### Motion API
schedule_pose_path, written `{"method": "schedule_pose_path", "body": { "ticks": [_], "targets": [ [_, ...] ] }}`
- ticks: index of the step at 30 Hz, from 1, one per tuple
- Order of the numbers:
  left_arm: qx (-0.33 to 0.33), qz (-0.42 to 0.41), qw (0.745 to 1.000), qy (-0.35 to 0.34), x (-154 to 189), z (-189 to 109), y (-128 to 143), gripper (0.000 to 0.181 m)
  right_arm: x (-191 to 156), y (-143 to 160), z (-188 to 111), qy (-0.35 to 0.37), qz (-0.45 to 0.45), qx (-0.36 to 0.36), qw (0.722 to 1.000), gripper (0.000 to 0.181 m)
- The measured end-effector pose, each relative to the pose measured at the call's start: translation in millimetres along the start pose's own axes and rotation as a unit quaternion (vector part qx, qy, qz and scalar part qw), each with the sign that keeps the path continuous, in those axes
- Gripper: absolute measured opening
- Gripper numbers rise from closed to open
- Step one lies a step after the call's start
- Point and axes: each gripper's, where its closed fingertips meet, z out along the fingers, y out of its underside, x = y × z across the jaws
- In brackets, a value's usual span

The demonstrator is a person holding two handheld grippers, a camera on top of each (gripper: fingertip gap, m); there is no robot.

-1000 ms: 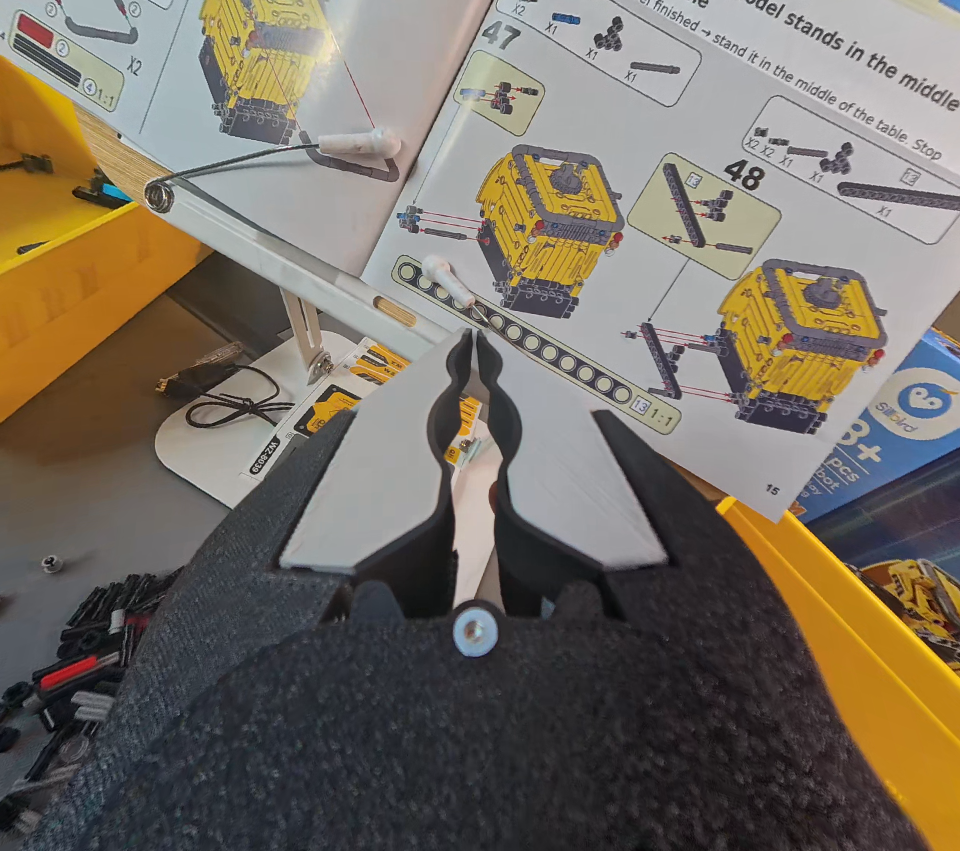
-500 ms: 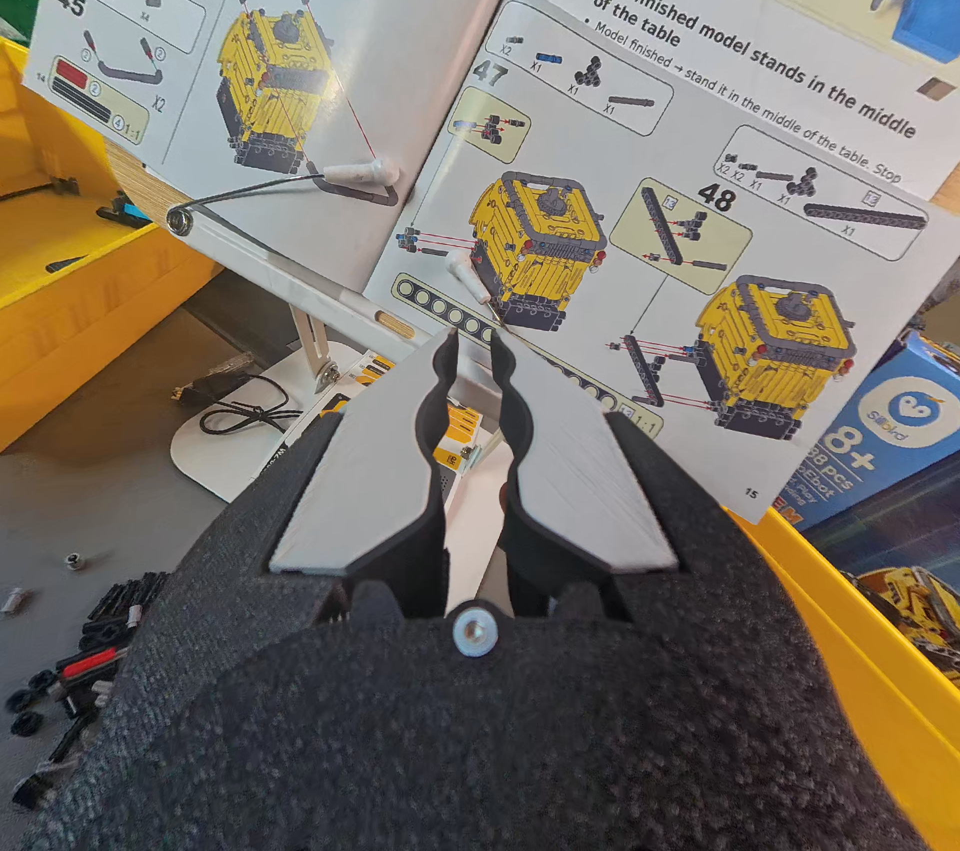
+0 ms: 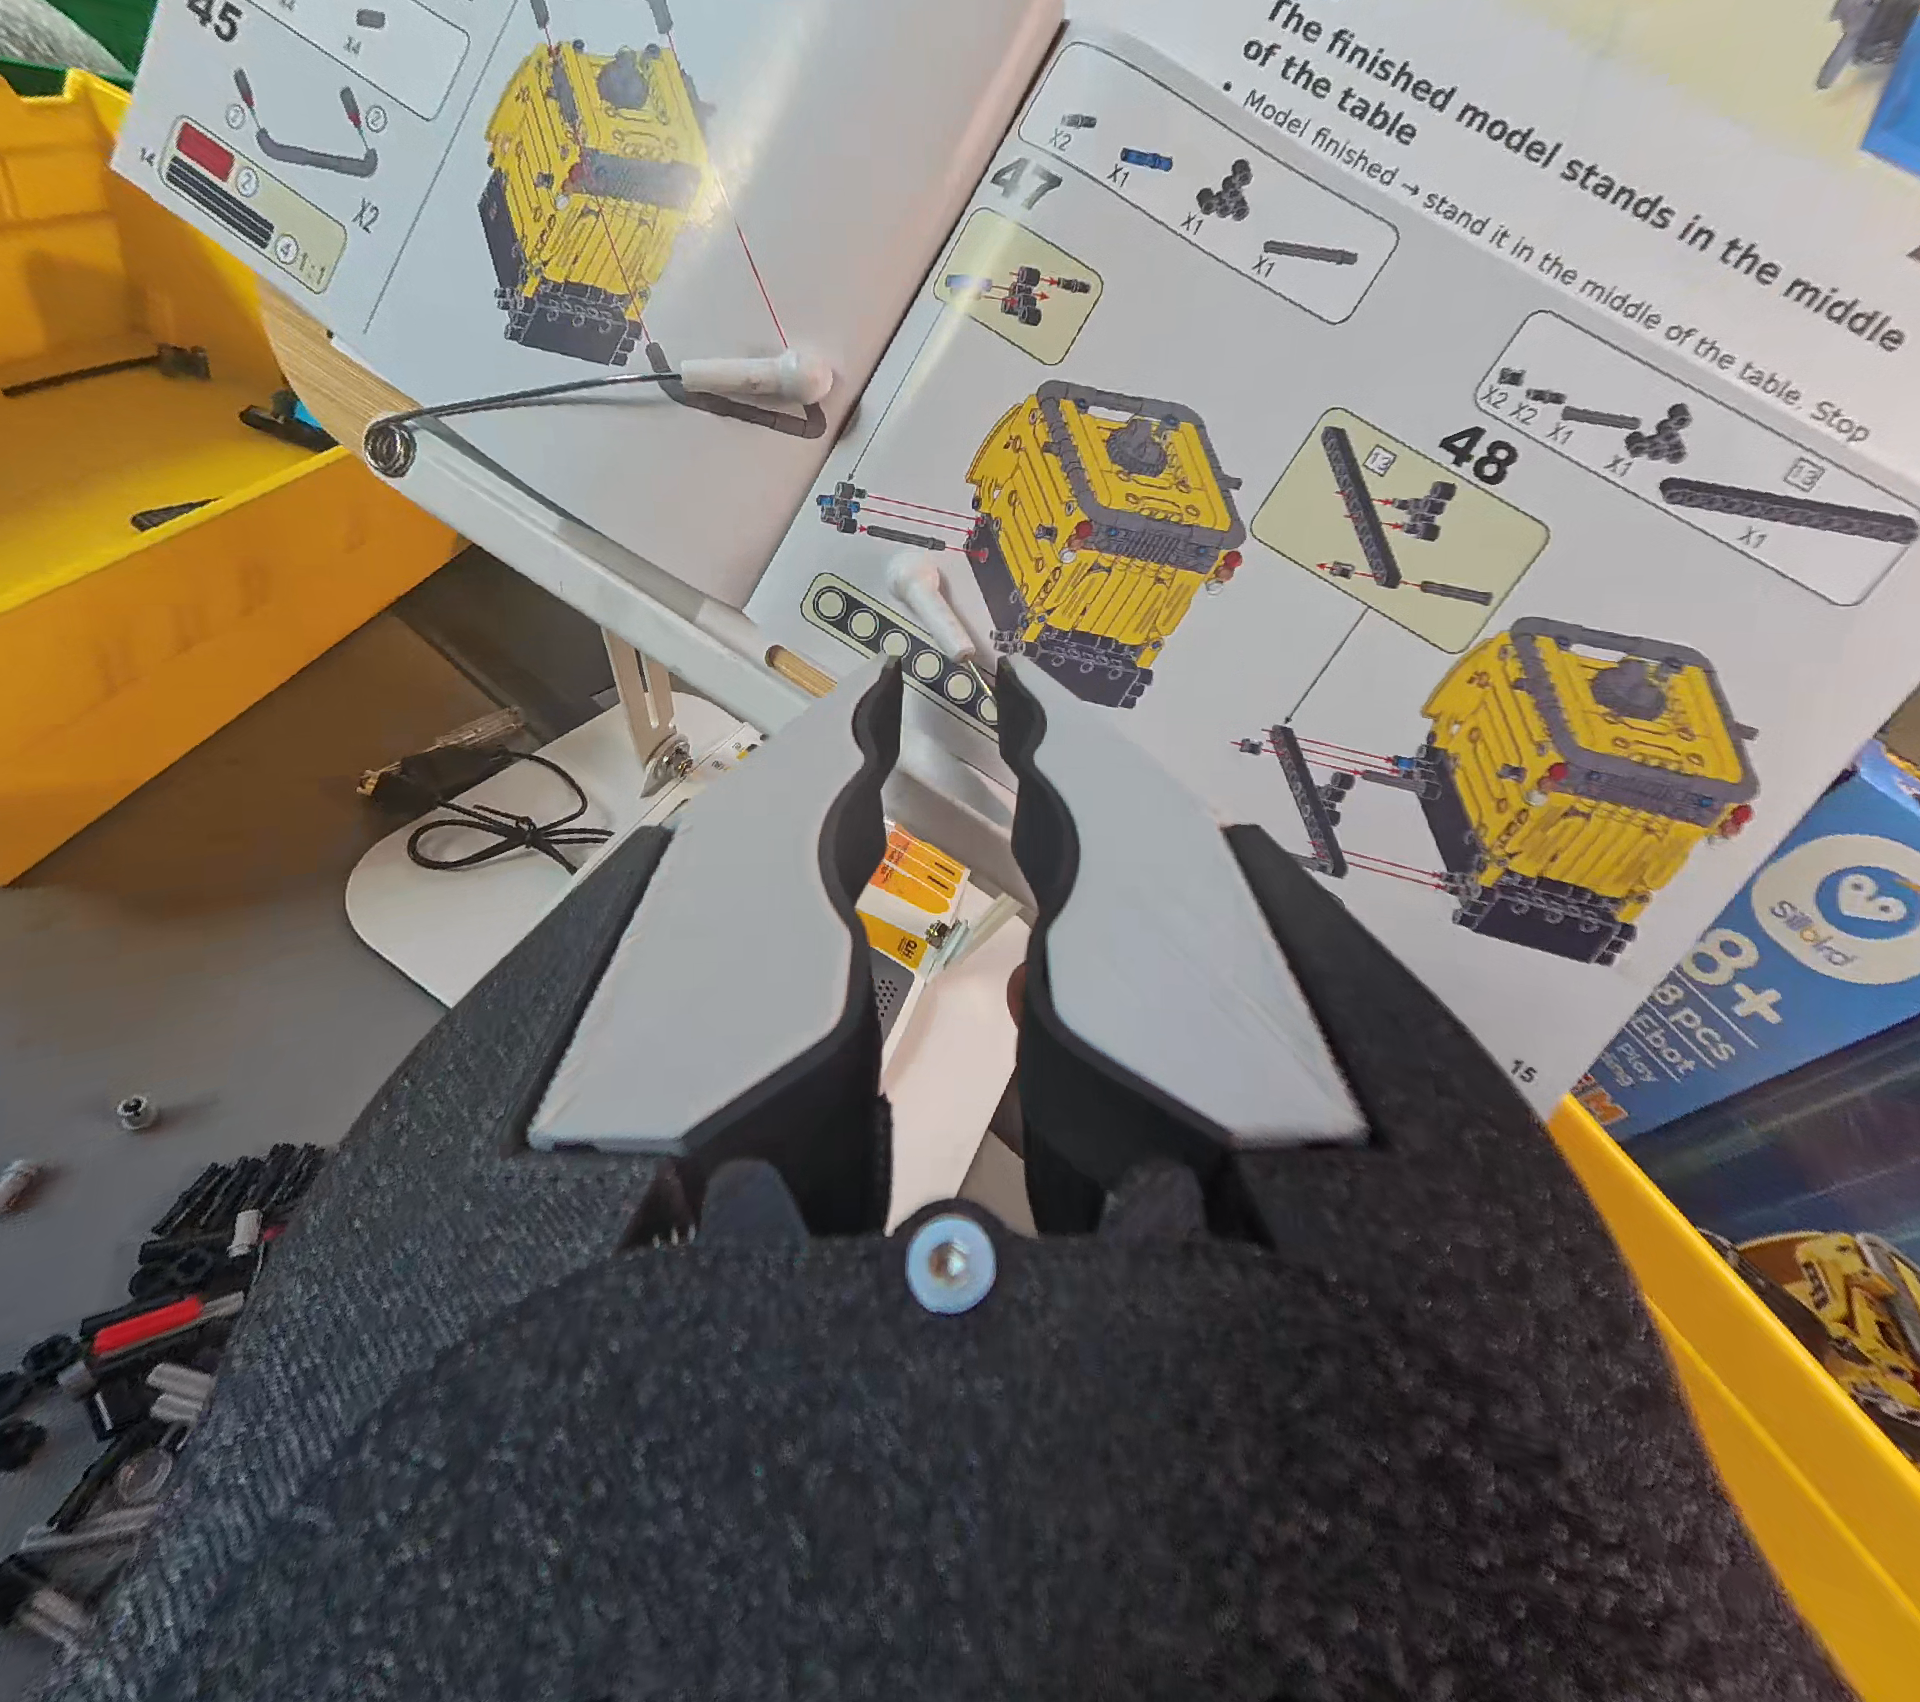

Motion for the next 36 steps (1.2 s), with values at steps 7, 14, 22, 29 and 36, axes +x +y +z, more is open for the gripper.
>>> {"method": "schedule_pose_path", "body": {
  "ticks": [7, 14, 22, 29, 36],
  "targets": [
    [0.001, 0.002, 1.000, -0.001, -0.4, -0.2, -0.5, 0.006, -5.5, 6.1, -2.5, -0.025, -0.002, -0.019, 1.000, 0.012],
    [0.007, 0.008, 1.000, -0.019, -5.9, -2.9, -4.1, 0.006, -20.9, -37.4, -36.9, -0.077, 0.019, 0.035, 0.996, 0.033],
    [0.004, 0.047, 0.999, -0.024, 3.0, -0.9, -7.6, 0.006, -128.1, -40.5, -150.5, -0.262, 0.007, 0.051, 0.964, 0.032],
    [-0.007, 0.069, 0.997, -0.018, 10.7, 5.9, -2.1, 0.006, -128.2, -35.7, -116.0, -0.189, 0.029, 0.058, 0.980, 0.034],
    [-0.012, 0.079, 0.996, -0.038, 3.8, 1.6, -1.5, 0.006, -65.7, -34.0, 15.8, -0.048, 0.169, -0.003, 0.984, 0.065]
  ]
}}
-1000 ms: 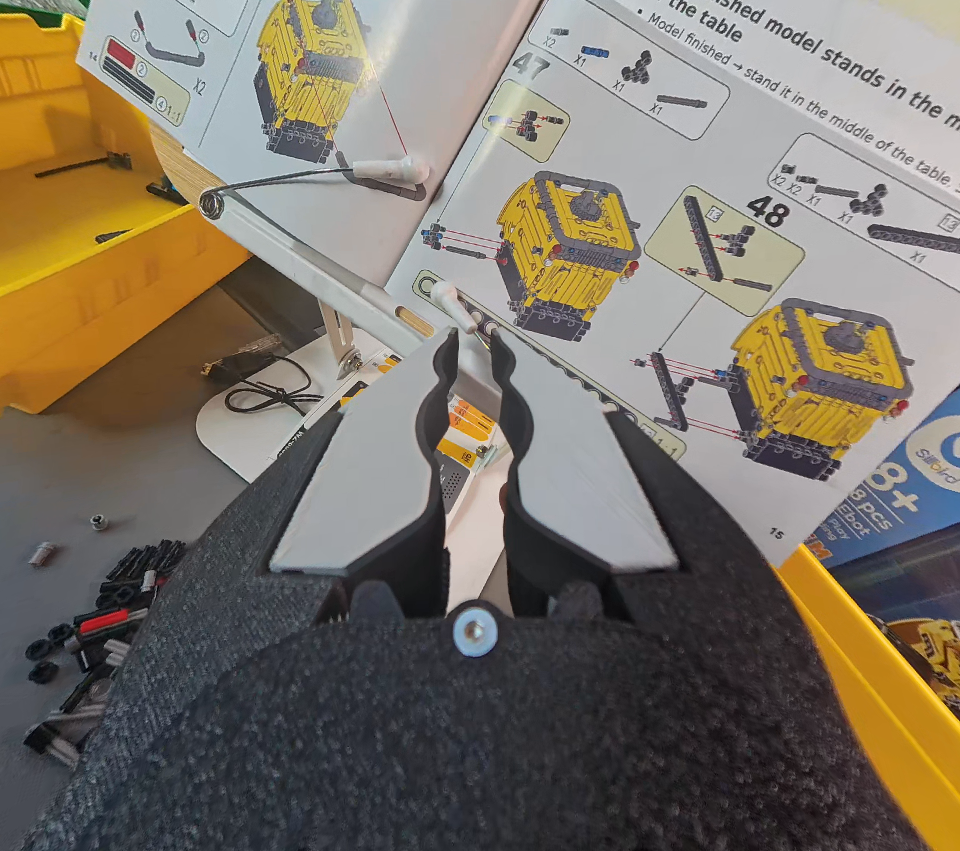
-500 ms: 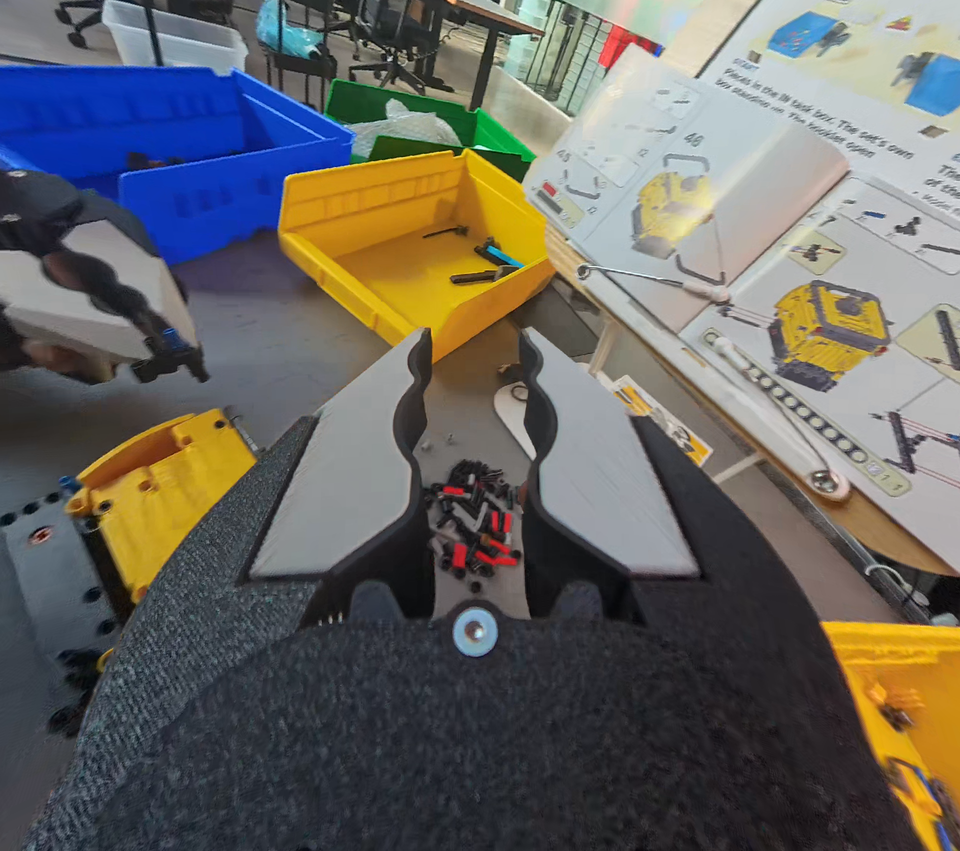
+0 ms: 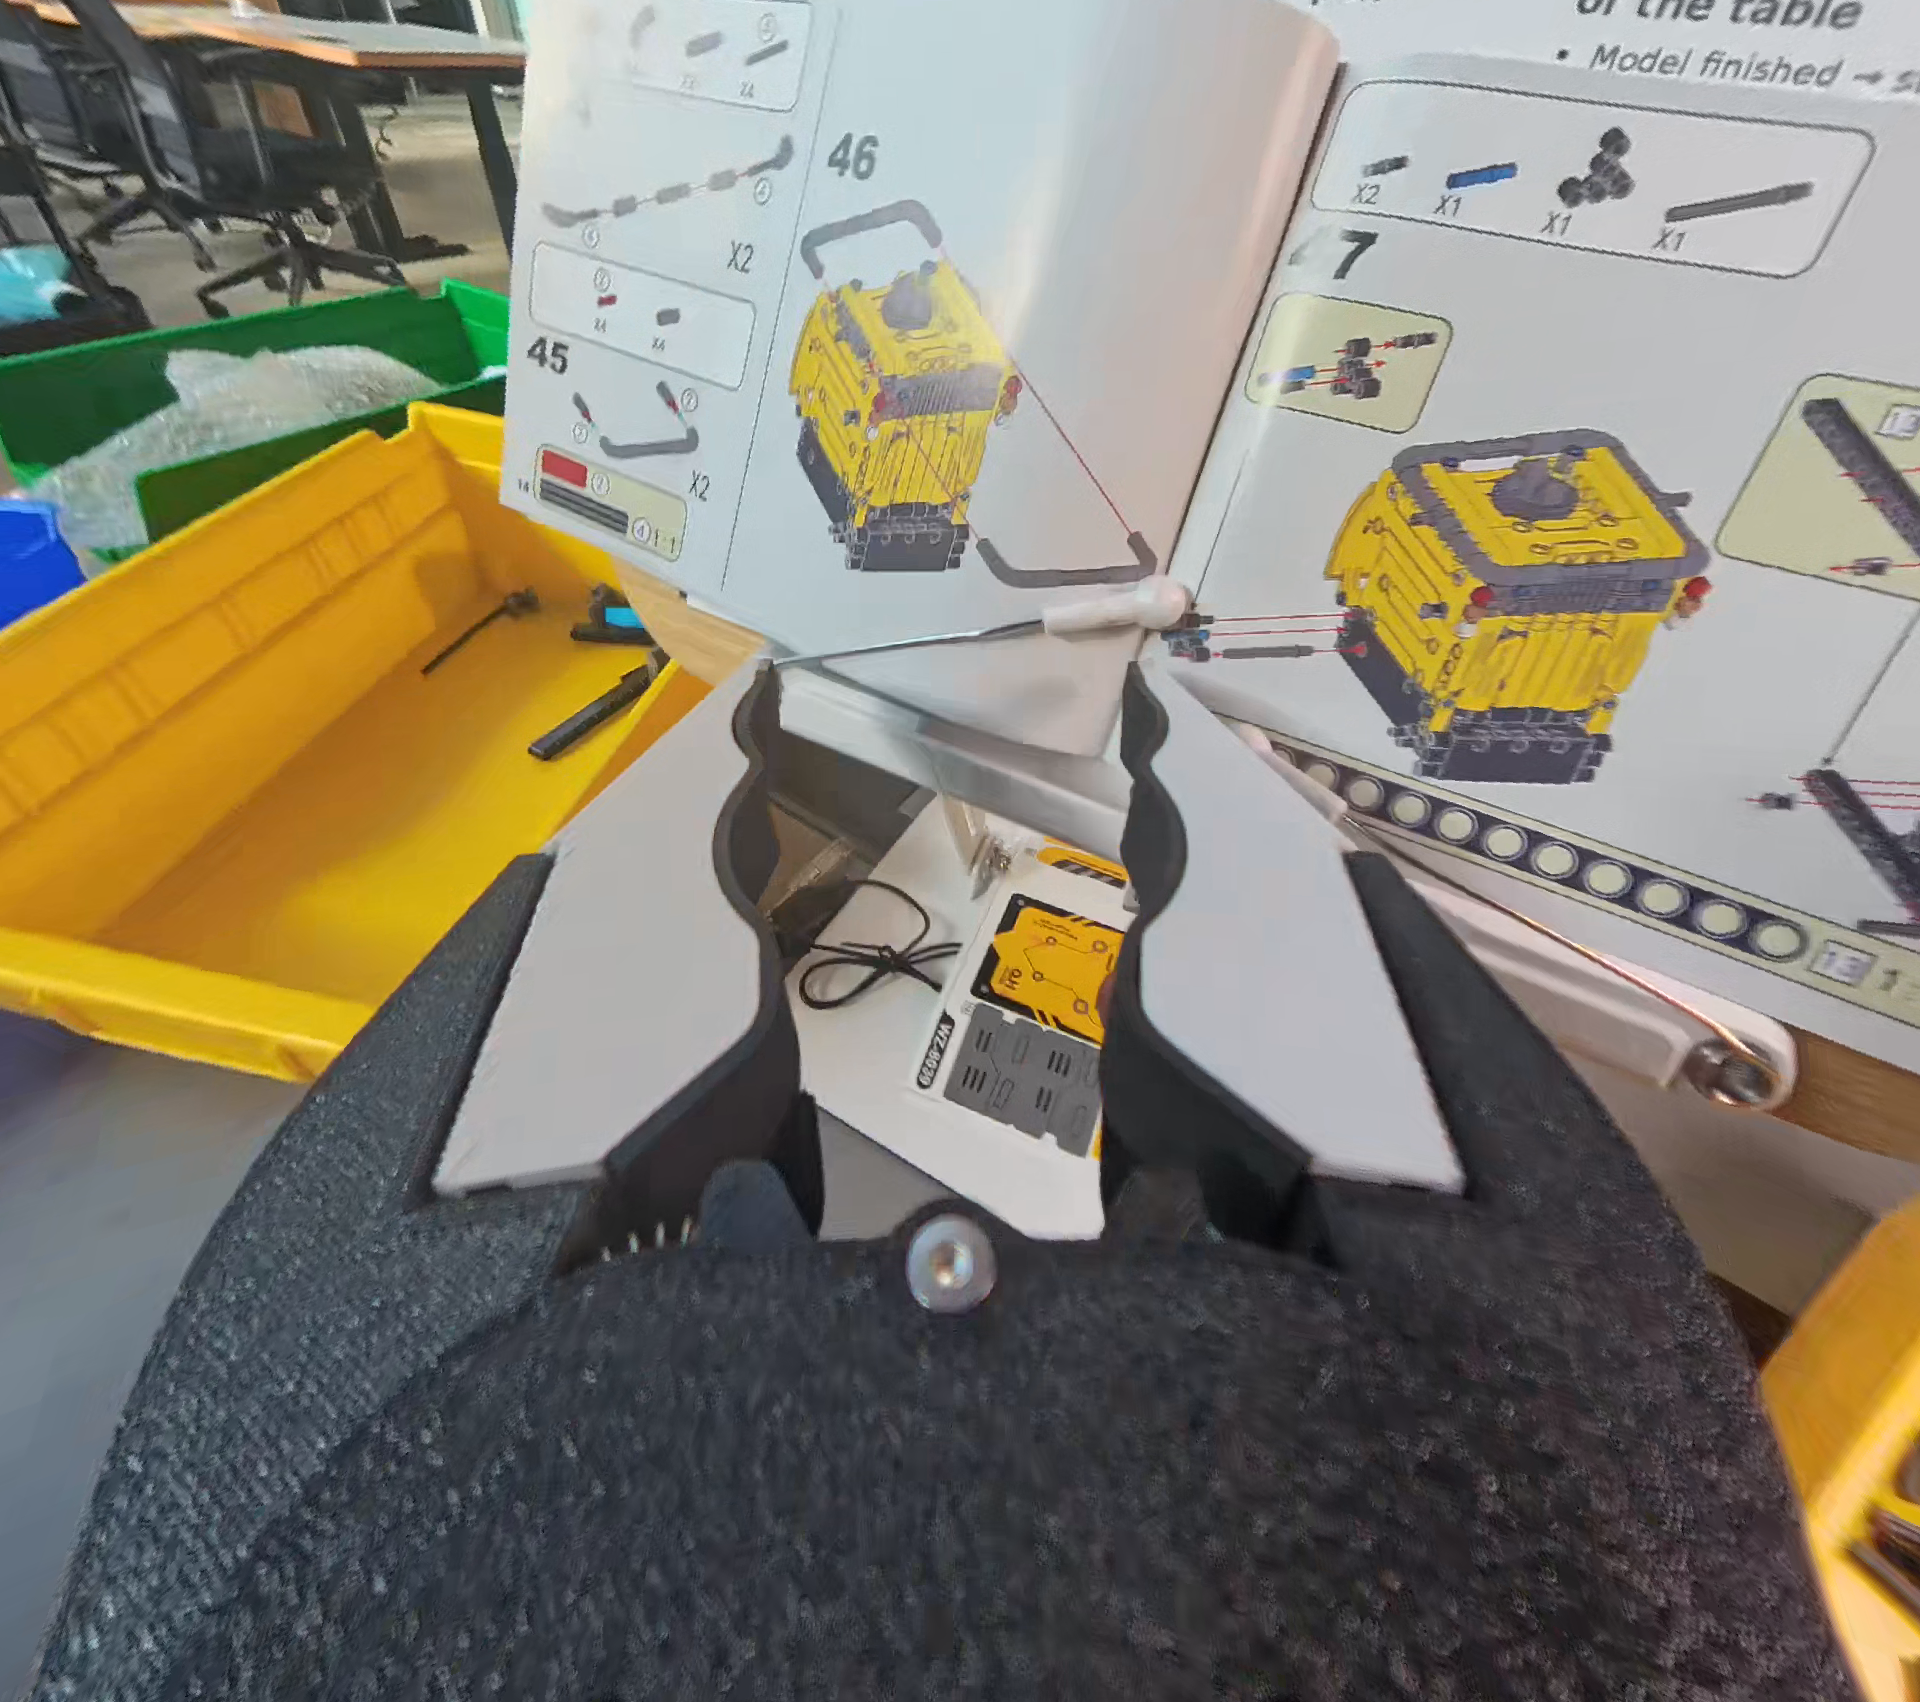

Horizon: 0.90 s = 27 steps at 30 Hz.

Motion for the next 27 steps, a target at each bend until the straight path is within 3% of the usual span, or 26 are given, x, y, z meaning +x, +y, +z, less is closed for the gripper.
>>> {"method": "schedule_pose_path", "body": {
  "ticks": [2, 8, 17, 21, 27],
  "targets": [
    [0.002, -0.004, 1.000, -0.002, -2.2, -1.6, -1.4, 0.006, -1.0, -6.7, 8.6, 0.001, 0.033, 0.015, 0.999, 0.059],
    [0.003, -0.008, 1.000, 0.014, 4.0, -0.8, -2.6, 0.006, 1.2, -23.3, 8.6, 0.036, 0.009, 0.078, 0.996, 0.036],
    [0.006, -0.006, 1.000, 0.014, 3.8, -2.8, -5.7, 0.006, -29.6, -25.8, 23.4, -0.032, -0.090, 0.071, 0.993, 0.037],
    [0.010, -0.008, 1.000, 0.012, 2.9, -3.6, -7.2, 0.006, -32.6, -20.8, -12.5, -0.061, -0.088, 0.075, 0.991, 0.045],
    [0.008, 0.009, 1.000, 0.001, 2.9, -3.0, -7.9, 0.006, -75.9, 6.7, -116.4, -0.174, -0.089, 0.061, 0.979, 0.046]
  ]
}}
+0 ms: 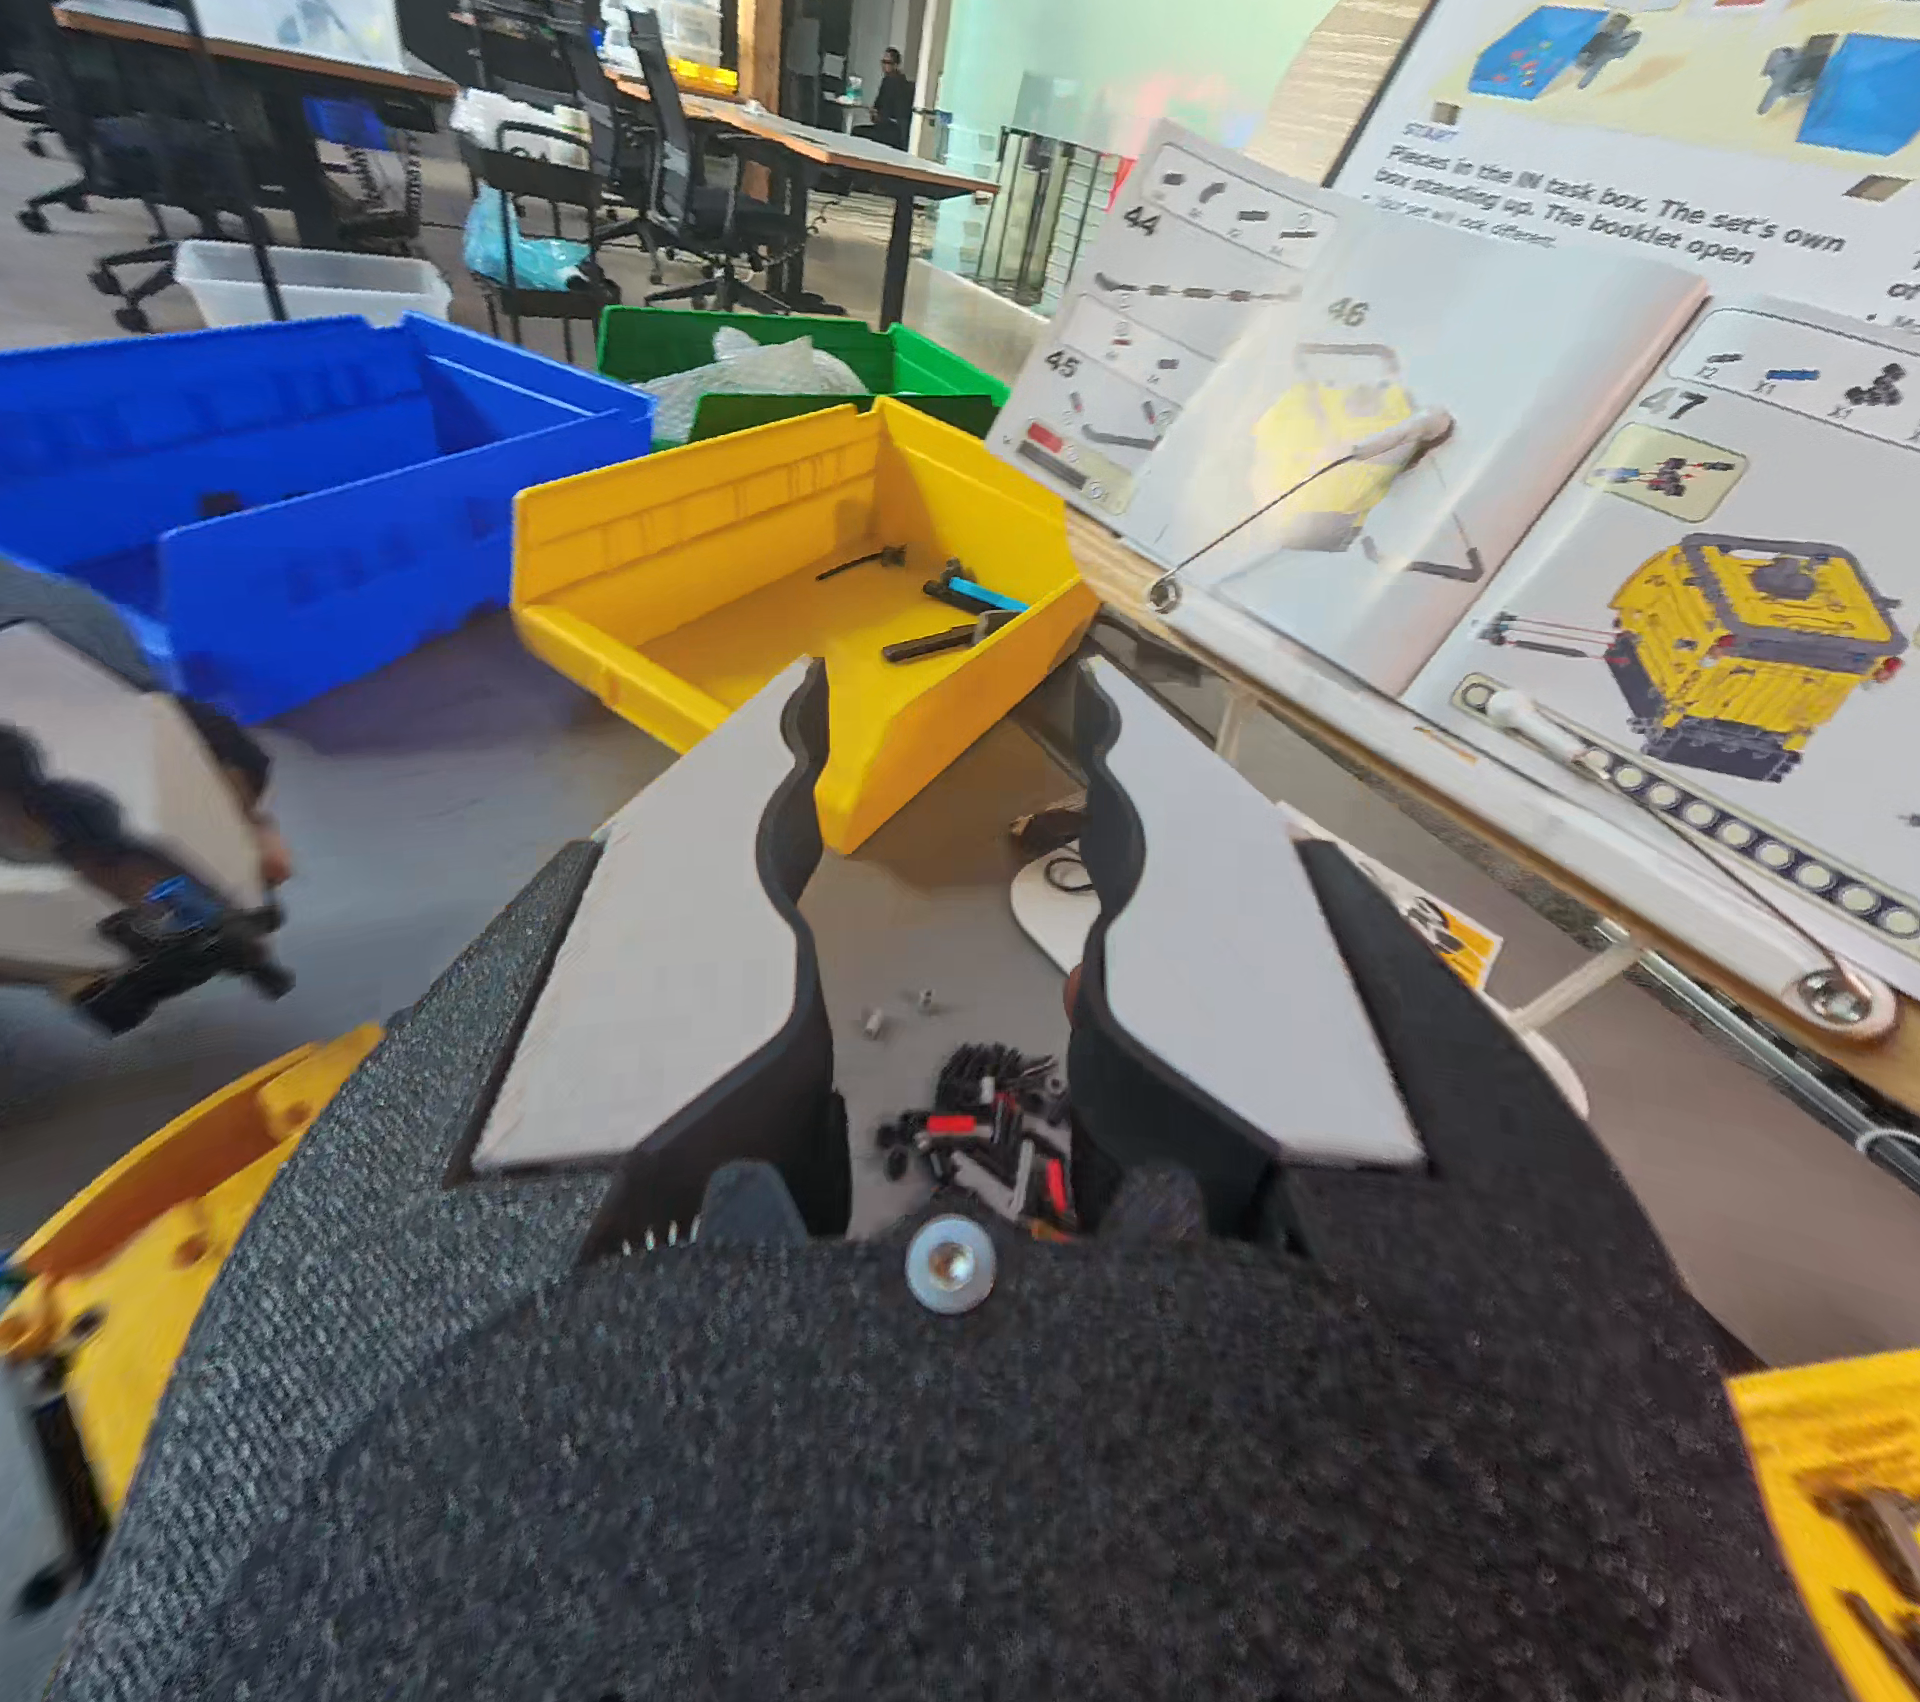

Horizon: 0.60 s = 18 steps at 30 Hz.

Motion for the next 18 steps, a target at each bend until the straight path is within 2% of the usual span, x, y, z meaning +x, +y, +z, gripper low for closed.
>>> {"method": "schedule_pose_path", "body": {
  "ticks": [4, 8, 12, 15, 18],
  "targets": [
    [-0.012, 0.035, 0.999, -0.006, 3.9, 2.7, 2.7, 0.006, -65.3, 12.7, -50.8, -0.069, -0.025, -0.001, 0.997, 0.044],
    [-0.024, 0.061, 0.998, -0.014, 6.8, 6.6, 7.2, 0.006, -113.4, 30.3, -73.5, -0.111, -0.072, -0.005, 0.991, 0.042],
    [-0.029, 0.069, 0.997, -0.024, 6.0, 6.8, 7.8, 0.005, -129.8, 36.9, -75.2, -0.098, -0.171, -0.003, 0.980, 0.031],
    [-0.032, 0.081, 0.996, -0.032, 5.9, 6.3, 7.2, 0.006, -139.8, 37.4, -71.5, -0.106, -0.170, -0.001, 0.980, 0.025],
    [-0.032, 0.093, 0.995, -0.034, 8.8, 6.8, 5.9, 0.006, -135.3, 45.0, -64.8, -0.082, -0.177, -0.019, 0.981, 0.021]
  ]
}}
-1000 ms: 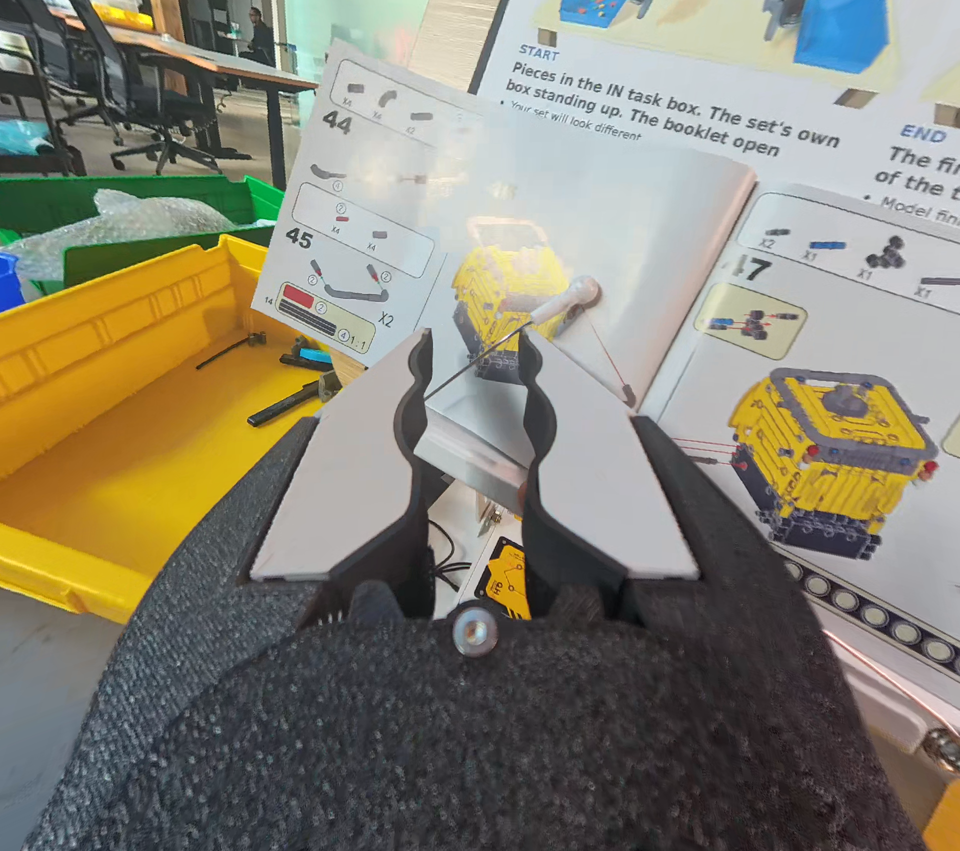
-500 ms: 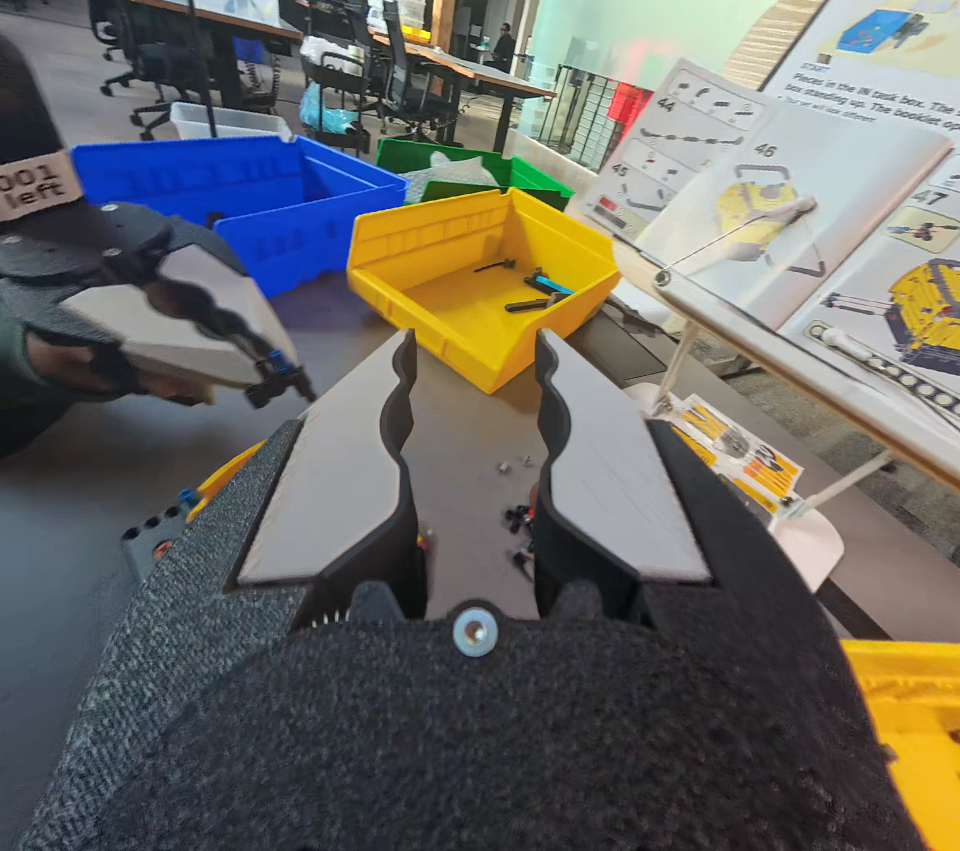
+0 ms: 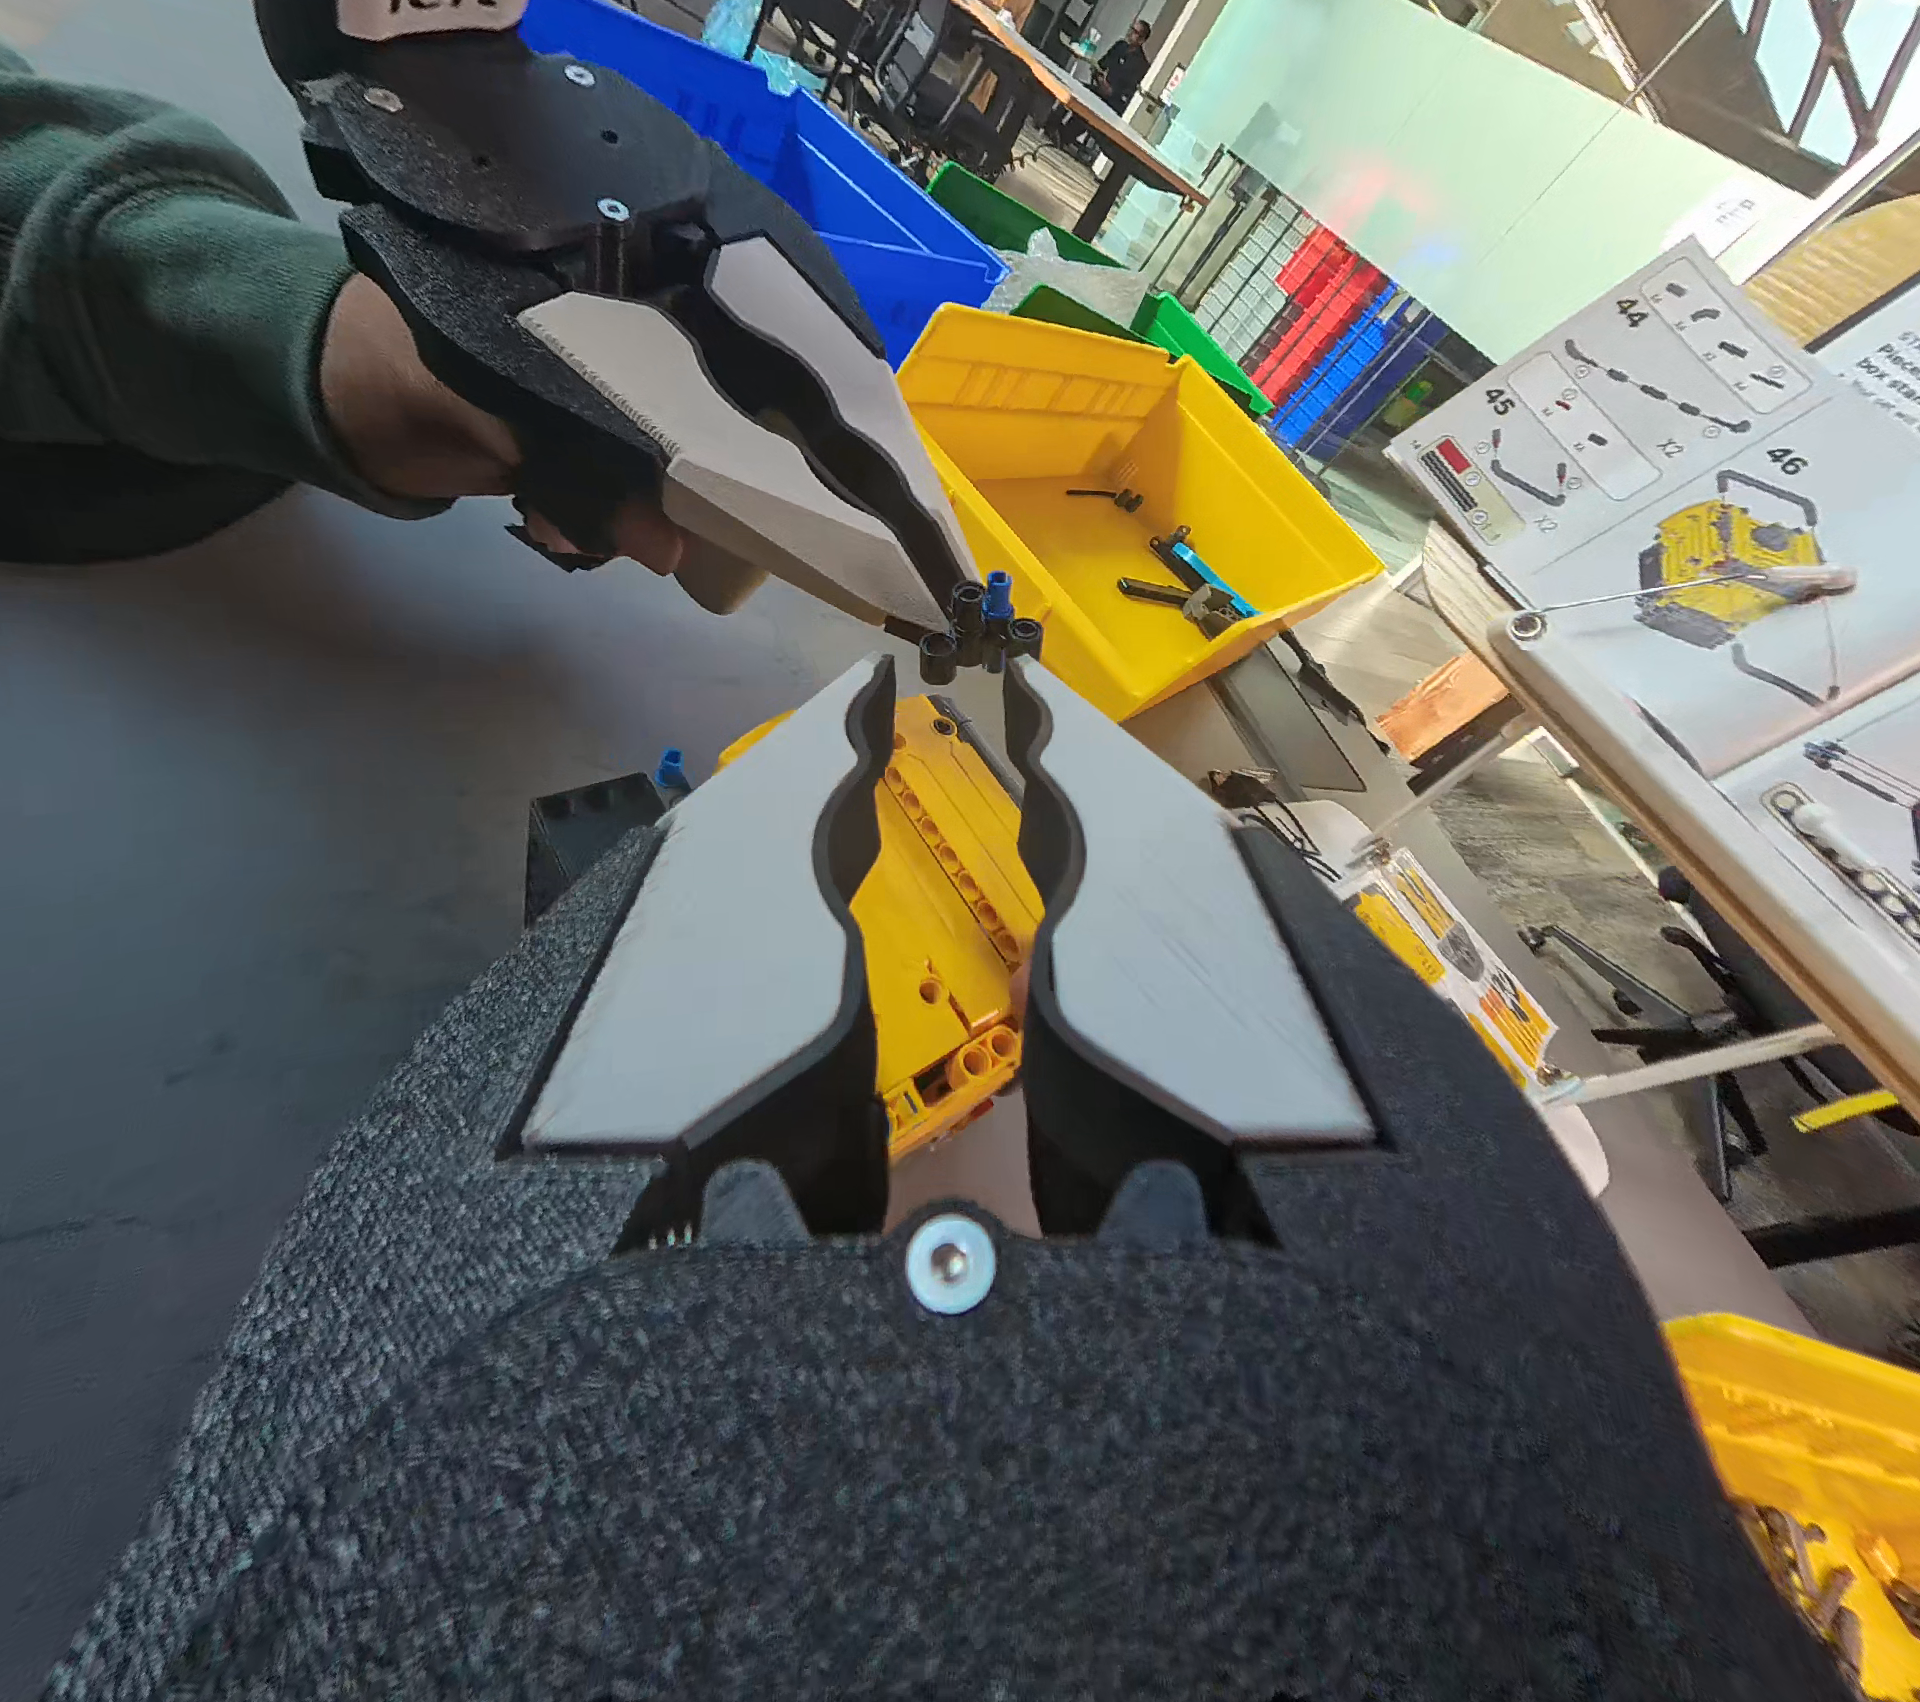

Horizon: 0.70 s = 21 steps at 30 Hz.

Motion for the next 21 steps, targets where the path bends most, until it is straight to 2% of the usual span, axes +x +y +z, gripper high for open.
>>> {"method": "schedule_pose_path", "body": {
  "ticks": [11, 20, 21],
  "targets": [
    [0.004, 0.026, 1.000, -0.004, 6.2, -2.4, -7.6, 0.004, 4.9, 4.3, 3.3, 0.032, -0.013, -0.004, 0.999, 0.007],
    [0.011, 0.034, 0.998, 0.059, 27.5, -2.5, -8.2, 0.000, 3.0, 12.1, -1.2, -0.017, 0.012, -0.004, 1.000, 0.007],
    [0.012, 0.026, 0.996, 0.080, 30.5, -3.9, -8.2, 0.005, 2.4, 14.3, -2.2, -0.027, 0.016, -0.007, 0.999, 0.007]
  ]
}}
